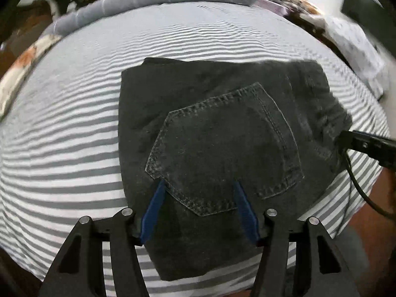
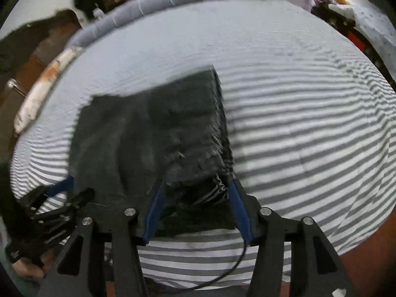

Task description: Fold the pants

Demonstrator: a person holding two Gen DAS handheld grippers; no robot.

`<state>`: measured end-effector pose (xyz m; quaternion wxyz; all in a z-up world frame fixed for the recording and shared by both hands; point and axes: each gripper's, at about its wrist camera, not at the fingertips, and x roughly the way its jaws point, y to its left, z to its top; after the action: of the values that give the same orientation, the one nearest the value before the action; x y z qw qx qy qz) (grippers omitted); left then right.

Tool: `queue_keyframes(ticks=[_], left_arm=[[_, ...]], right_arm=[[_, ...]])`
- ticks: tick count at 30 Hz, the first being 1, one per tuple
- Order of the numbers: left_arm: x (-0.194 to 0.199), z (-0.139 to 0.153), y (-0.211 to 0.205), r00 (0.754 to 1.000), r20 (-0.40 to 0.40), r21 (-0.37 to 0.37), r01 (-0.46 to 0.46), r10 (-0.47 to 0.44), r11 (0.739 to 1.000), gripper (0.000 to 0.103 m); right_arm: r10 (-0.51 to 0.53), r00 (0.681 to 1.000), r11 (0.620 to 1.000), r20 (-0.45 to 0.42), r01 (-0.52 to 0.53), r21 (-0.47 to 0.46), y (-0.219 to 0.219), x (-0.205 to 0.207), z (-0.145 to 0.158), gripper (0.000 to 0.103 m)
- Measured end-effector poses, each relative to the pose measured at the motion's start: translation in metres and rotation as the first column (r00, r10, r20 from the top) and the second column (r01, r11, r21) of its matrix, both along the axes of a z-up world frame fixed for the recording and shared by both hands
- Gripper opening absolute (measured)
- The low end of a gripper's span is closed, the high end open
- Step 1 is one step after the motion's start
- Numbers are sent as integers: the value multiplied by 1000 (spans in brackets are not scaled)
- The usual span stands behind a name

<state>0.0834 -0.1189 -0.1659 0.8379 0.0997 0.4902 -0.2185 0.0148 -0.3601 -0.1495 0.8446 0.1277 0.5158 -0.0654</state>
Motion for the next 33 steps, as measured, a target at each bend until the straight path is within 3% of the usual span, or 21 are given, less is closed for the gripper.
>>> queue_keyframes(ticks=[3, 11, 17, 21, 25, 28, 33], left_arm=[[1, -1, 0, 1000, -6, 1, 9, -9, 1000, 62], [0, 1, -2, 1000, -9, 23, -7, 7, 1000, 66], [0, 7, 1, 999, -31, 1, -11, 11, 1000, 66], [2, 23, 21, 999, -43, -112, -10, 5, 994, 66], [21, 28, 58, 994, -100, -252, -73, 49, 965, 66], [36, 20, 77, 985, -142, -267, -136, 101, 954, 66], [54, -7, 100, 952, -283, -354, -219, 119, 909, 66]], right_arm=[[-12, 999, 1000, -37, 13, 28, -8, 2, -18, 50], [-22, 999, 996, -38, 25, 84, -20, -3, -19, 56], [8, 999, 957, 45, -20, 290, -41, -6, -8, 62], [51, 994, 924, 97, -84, 374, -59, -1, -1, 74], [74, 992, 883, 99, -111, 456, -76, 13, -4, 75], [84, 993, 867, 88, -117, 485, -86, 24, -9, 75], [117, 990, 827, 80, -142, 544, -97, 40, -20, 75]])
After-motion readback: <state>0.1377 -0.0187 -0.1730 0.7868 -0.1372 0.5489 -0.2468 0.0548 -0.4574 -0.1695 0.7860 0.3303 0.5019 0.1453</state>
